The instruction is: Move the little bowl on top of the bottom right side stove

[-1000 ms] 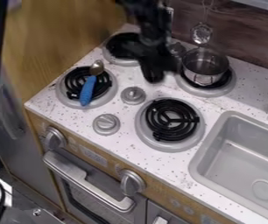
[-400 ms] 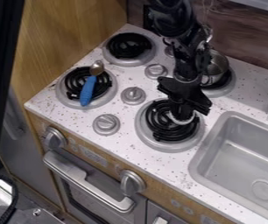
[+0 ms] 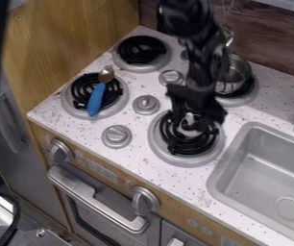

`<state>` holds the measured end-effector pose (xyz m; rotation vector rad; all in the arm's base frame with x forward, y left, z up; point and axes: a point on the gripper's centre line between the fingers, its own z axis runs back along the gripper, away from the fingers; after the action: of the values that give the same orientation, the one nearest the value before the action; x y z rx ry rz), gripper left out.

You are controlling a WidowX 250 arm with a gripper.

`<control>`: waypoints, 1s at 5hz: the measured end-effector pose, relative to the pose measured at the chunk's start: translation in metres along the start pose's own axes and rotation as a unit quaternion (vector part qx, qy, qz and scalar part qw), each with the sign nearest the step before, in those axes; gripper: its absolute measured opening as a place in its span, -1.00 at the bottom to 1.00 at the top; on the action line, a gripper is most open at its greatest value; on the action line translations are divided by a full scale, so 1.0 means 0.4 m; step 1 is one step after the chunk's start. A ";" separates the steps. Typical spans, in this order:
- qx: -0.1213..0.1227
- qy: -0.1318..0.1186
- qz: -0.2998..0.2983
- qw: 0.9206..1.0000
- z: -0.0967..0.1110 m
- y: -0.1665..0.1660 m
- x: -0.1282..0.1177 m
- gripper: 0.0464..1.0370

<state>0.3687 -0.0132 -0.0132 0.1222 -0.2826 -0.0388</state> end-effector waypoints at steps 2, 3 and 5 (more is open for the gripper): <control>-0.018 0.011 0.019 1.000 0.076 0.006 -0.022 0.92; -0.018 0.012 0.018 1.000 0.075 0.007 -0.023 0.92; -0.018 0.012 0.018 1.000 0.075 0.007 -0.024 0.92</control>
<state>0.3512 -0.0132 0.0131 0.0811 -0.2593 -0.0075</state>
